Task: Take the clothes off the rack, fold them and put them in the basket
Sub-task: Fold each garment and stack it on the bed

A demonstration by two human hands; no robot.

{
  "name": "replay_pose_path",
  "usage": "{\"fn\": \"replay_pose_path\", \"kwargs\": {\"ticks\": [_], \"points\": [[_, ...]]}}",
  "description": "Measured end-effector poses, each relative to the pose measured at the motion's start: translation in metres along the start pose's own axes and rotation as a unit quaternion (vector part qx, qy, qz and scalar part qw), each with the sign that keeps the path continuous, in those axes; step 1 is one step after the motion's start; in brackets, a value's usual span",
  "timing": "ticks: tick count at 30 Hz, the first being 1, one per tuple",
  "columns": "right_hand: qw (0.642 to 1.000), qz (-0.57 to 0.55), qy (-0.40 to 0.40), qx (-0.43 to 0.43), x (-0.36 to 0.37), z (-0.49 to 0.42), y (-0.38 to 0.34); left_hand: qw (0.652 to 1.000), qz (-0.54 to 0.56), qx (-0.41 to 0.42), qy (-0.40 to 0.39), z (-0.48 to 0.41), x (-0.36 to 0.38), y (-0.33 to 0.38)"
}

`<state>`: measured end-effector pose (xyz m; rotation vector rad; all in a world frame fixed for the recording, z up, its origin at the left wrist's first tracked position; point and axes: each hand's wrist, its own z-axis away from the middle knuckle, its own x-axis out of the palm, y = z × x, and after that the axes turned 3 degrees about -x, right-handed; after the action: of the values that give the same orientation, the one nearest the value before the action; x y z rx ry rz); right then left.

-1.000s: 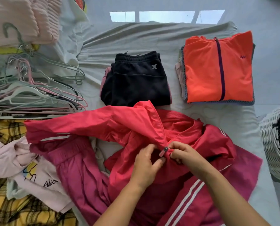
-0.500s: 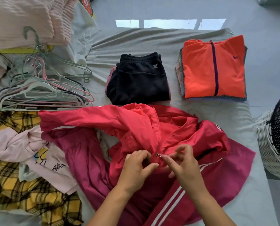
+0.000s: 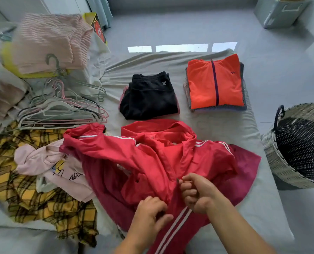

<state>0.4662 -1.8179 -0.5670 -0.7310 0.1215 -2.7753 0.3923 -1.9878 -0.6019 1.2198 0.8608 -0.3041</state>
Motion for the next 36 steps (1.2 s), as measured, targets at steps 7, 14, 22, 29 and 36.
{"fn": "replay_pose_path", "kwargs": {"ticks": [7, 14, 22, 29, 36], "points": [[0.971, 0.196, 0.068, -0.116, 0.019, 0.009, -0.003, 0.978, -0.157, -0.065, -0.121, 0.017, -0.007, 0.015], [0.971, 0.215, 0.012, -0.108, 0.009, 0.021, 0.008, 0.987, -0.112, -0.11, -0.036, -0.04, -0.008, 0.037], [0.998, -0.034, -0.035, -0.048, 0.022, -0.015, -0.067, 0.992, -0.003, -0.014, -0.125, -0.006, 0.012, 0.019], [0.939, 0.284, 0.063, -0.181, 0.024, -0.05, -0.077, 0.963, 0.04, -0.171, -0.202, -0.038, -0.017, 0.011], [0.646, 0.58, 0.248, -0.429, -0.082, -0.072, -0.099, 0.989, -0.098, -0.108, 0.018, -0.158, -0.051, -0.065]]}}
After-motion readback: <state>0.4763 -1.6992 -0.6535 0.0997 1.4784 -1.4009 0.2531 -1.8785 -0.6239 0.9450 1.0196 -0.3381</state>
